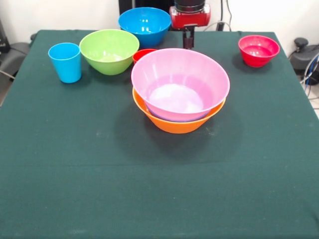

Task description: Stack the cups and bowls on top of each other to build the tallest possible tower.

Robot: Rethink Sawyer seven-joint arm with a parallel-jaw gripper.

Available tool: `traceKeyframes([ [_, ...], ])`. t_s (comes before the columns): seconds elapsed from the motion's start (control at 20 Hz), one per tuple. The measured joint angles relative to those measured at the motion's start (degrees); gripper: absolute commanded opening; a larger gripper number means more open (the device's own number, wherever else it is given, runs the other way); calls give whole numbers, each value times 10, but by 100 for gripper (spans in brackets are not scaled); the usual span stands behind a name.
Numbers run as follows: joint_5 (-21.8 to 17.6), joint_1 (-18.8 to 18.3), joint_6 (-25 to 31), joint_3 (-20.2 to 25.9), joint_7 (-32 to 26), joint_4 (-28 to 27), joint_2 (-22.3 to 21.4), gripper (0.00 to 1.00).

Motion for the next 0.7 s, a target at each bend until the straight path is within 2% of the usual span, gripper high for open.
traceKeyframes([
  [0.5, 0, -12, 39, 20, 0, 0, -15, 0],
  [0.55, 0, -12, 43, 23, 0, 0, -15, 100],
  [0.7, 0, -11, 44, 24, 0, 0, -15, 100],
])
